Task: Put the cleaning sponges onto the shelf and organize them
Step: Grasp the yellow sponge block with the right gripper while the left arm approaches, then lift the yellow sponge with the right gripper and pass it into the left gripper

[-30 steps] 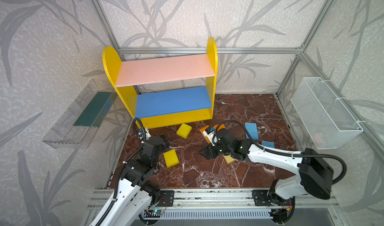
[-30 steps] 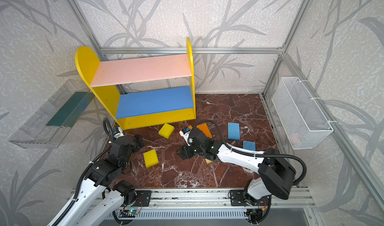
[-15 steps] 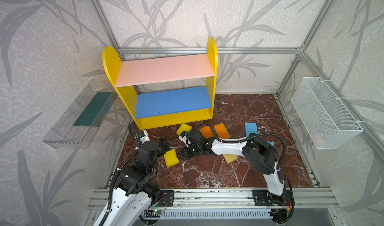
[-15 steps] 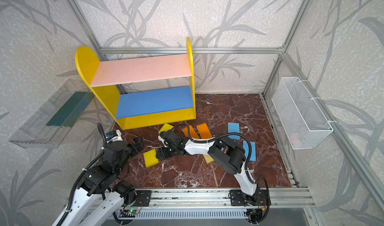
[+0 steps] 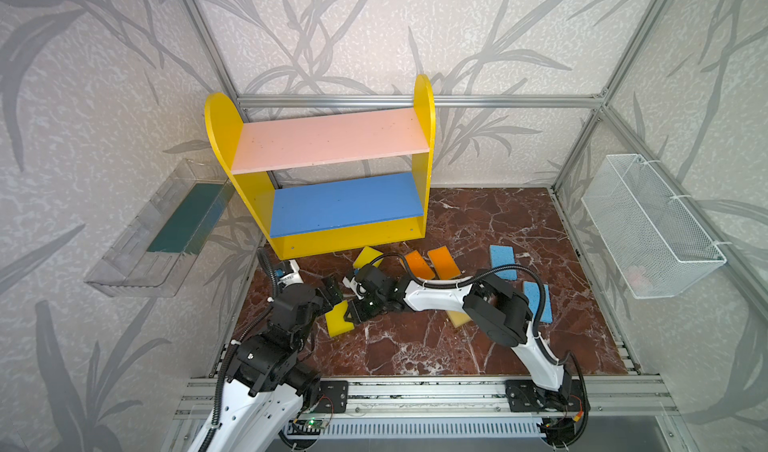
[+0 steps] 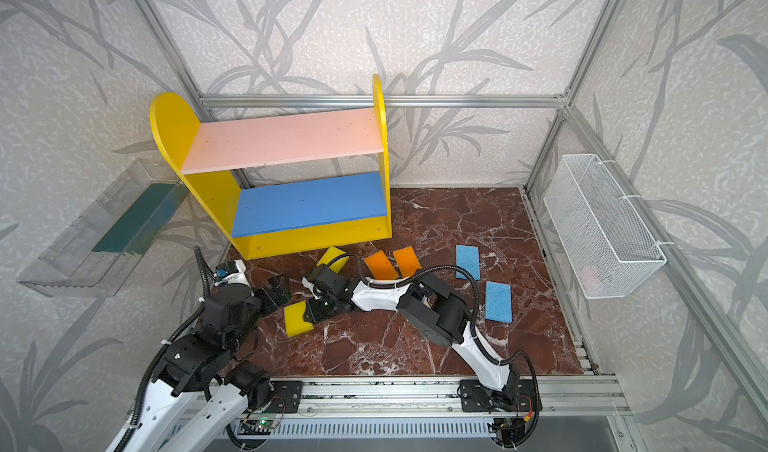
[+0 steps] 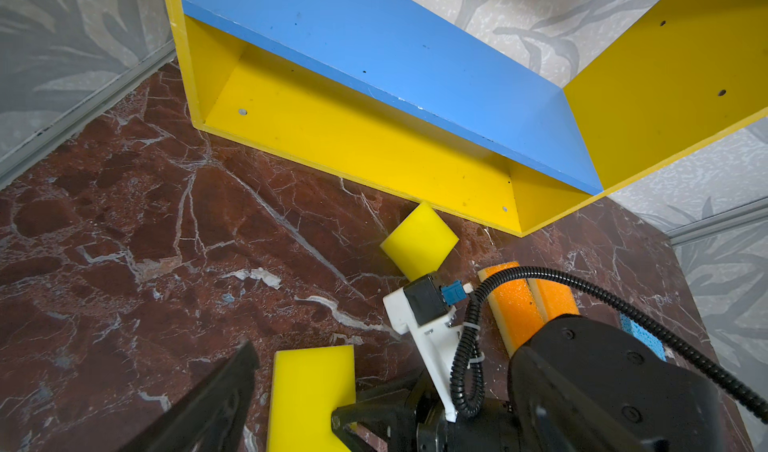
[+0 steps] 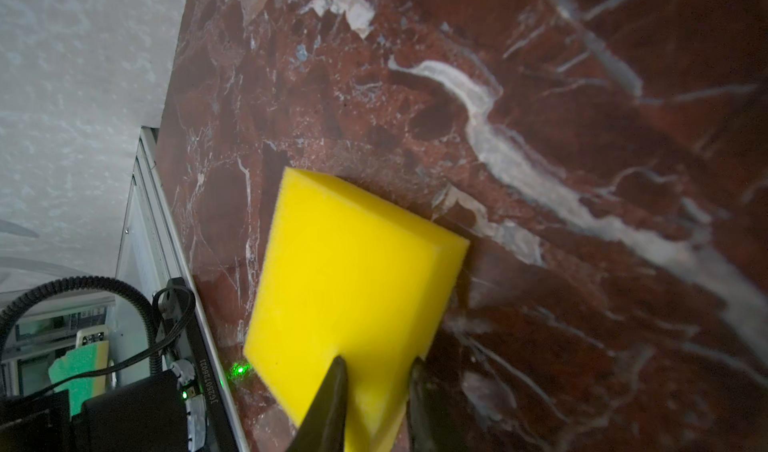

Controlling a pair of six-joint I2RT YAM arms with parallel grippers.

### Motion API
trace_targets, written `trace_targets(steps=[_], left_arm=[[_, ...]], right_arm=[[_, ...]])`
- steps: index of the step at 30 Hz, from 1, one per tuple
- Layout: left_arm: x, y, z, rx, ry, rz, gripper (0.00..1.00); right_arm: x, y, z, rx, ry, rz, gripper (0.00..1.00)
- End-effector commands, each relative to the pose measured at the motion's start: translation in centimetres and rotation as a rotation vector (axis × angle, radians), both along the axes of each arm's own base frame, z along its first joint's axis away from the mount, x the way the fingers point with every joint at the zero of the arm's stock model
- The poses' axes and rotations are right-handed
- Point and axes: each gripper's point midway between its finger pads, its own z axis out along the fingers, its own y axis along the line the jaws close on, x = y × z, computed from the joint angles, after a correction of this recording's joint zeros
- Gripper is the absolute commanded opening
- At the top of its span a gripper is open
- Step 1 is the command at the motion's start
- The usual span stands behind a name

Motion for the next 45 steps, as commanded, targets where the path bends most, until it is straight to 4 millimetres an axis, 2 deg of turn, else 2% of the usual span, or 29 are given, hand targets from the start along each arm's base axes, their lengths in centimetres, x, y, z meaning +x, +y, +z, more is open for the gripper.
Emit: trace_targets(steps=[1,4,8,12,13,16,19,21,23,25,32,37,45], left_arm=[[-0.2,-0.1,1.1,0.002,-0.017,-0.021,0.97],[-0.2,-1.0,1.9,-0.022,-0.031,-0.07,0.96],[0.2,-2.3,2.5,-0.026,-0.027,-0.138,0.93],[0.8,-3.5,2.7,-0.021,-0.008,-0.193,0.89],[0.9,-3.7,2.8,-0.024,-0.009,-0.2,0.89],[1.5,-4.4,3.1,-0.04,-0.03,-0.224,0.89],[2.3,-6.1,3.5,-0.076,-0.059,-0.292,0.89],[2.9,-7.6,3.9,-0.111,-0.08,-0.347,0.84],[3.6,-9.4,4.4,-0.161,-0.097,-0.414,0.7],[4.3,-10.8,4.9,-0.206,-0.1,-0.46,0.64],[6.8,-15.0,6.1,-0.32,-0.118,-0.596,0.54],[7.6,-16.0,5.9,-0.319,-0.104,-0.634,0.51],[8.7,-16.9,3.4,-0.347,-0.042,-0.631,0.45]], right_arm=[[0.3,-0.4,0.9,-0.023,-0.032,-0.016,0.12],[0.8,-0.9,2.4,-0.008,-0.1,-0.017,0.01],[2.5,-2.5,5.2,0.03,-0.166,-0.074,0.0],[4.6,-5.3,8.8,0.064,-0.256,-0.154,0.0],[6.4,-6.9,9.9,0.066,-0.288,-0.2,0.0],[8.4,-9.6,12.7,0.078,-0.377,-0.257,0.0],[10.1,-12.2,15.5,0.126,-0.446,-0.315,0.0],[10.8,-13.5,17.8,0.184,-0.477,-0.337,0.0],[11.2,-14.3,18.8,0.2,-0.48,-0.337,0.0],[11.5,-15.1,19.4,0.218,-0.475,-0.342,0.0],[11.9,-16.8,20.4,0.281,-0.44,-0.349,0.0],[12.2,-17.4,20.5,0.307,-0.414,-0.352,0.0],[12.5,-17.8,20.7,0.369,-0.37,-0.347,0.0]])
